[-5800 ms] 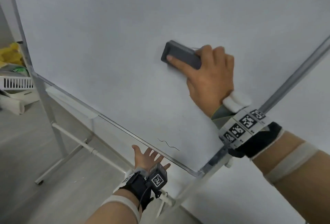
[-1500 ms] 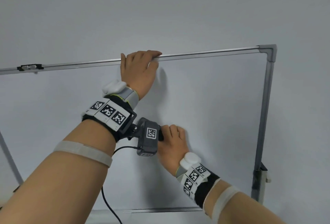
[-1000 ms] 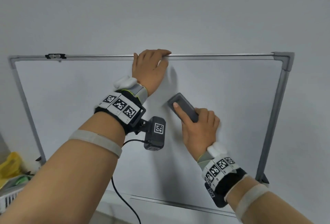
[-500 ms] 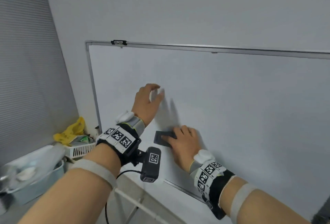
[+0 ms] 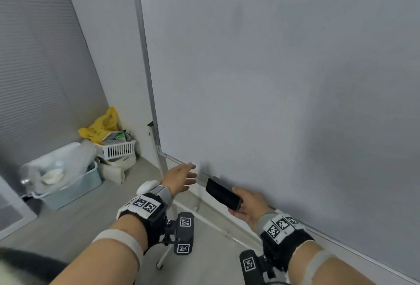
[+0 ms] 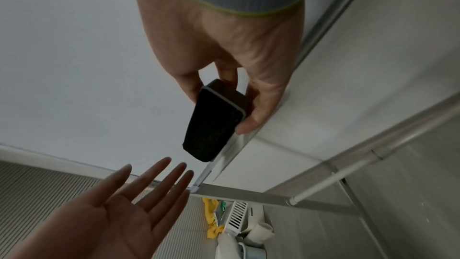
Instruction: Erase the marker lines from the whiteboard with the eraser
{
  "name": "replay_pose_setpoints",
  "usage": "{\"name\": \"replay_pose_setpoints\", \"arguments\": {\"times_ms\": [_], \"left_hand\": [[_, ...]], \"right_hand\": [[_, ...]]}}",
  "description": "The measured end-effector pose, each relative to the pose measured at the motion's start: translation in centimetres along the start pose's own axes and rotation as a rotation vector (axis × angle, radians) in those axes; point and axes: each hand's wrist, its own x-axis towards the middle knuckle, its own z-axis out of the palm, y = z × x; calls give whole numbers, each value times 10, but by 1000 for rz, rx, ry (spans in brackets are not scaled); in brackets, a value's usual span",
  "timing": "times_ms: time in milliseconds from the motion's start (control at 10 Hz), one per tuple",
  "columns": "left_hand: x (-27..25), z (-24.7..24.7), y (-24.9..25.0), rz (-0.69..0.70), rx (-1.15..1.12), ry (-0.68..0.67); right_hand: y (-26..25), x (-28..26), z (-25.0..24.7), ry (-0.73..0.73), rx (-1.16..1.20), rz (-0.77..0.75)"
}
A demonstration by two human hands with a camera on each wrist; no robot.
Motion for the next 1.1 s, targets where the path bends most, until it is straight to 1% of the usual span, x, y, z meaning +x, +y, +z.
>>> {"name": "replay_pose_setpoints", "arguments": {"times_ms": [100,200,300,400,500,700,800,900,1000,1100], "left_hand": [[8,5,-7,-62,-27,-100],[17,11,-9,-94,-34,-152],[25,17,-11,-115,-17,-148],[35,24,-15,-167,-69,-143],[42,34,-21,-221,-111,-141],[55,53,-34,-270,-181,-81],[52,58,-37,-275,-240,-63],[45,63,-35,-288,-271,-52],[32,73,-32,-273,-315,-8],[17,78,-27,-222,-303,90]], "right_hand": [[9,6,9,28,93,48],[9,17,15,57,146,89],[8,29,15,109,213,116],[8,38,10,167,247,137],[12,43,3,205,235,126],[13,47,-14,309,194,107],[17,41,-21,312,179,83],[19,32,-26,287,217,52],[19,22,-38,238,252,53],[18,6,-47,193,127,53]]}}
